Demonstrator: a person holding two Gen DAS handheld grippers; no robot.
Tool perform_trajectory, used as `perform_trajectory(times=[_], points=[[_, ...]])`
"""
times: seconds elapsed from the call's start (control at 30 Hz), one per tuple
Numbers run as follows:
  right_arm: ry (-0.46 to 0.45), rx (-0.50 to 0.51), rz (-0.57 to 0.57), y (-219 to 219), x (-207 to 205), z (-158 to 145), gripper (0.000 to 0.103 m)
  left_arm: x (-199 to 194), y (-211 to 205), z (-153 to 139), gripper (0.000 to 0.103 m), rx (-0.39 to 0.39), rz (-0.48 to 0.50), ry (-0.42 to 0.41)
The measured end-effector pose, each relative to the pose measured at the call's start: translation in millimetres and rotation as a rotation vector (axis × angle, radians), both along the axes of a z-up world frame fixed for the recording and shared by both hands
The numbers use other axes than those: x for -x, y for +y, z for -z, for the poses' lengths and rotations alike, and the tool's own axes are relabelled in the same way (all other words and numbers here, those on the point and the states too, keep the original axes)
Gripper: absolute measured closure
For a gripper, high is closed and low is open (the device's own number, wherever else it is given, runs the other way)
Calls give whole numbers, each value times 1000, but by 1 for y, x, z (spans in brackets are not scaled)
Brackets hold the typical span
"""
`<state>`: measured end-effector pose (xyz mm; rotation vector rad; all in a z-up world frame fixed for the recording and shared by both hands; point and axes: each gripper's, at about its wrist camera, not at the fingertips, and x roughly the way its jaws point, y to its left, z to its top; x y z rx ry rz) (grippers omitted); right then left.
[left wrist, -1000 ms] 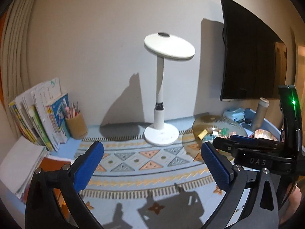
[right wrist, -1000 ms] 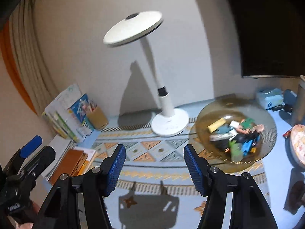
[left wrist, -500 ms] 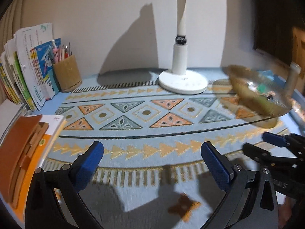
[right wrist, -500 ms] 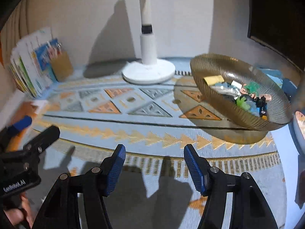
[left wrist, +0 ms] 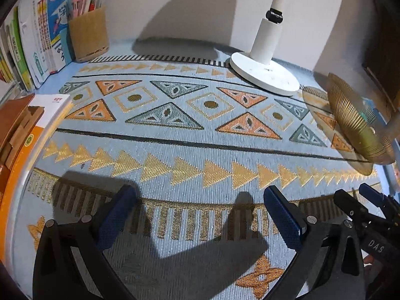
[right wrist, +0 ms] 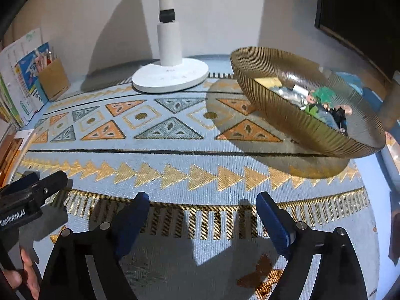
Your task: Organize rigid objects
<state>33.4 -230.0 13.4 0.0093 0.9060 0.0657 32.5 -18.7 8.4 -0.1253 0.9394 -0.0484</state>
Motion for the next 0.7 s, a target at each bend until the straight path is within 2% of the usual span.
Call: perform_trajectory(times=[0.1,0.3,0.43,0.7], points=[[42,-11,9,-3,-5,6,17,-1,-3,0,1,-26,3,9],[52,-4,-5,0,-6,7,12,-6,-8,3,1,-78,10,26],[73,-3,-5,-1,-9,9,0,-6,-11,5,1,-105,13,36],[77,14,-16,4,-8,10,0,-6,-11,5,1,-115,7,38]])
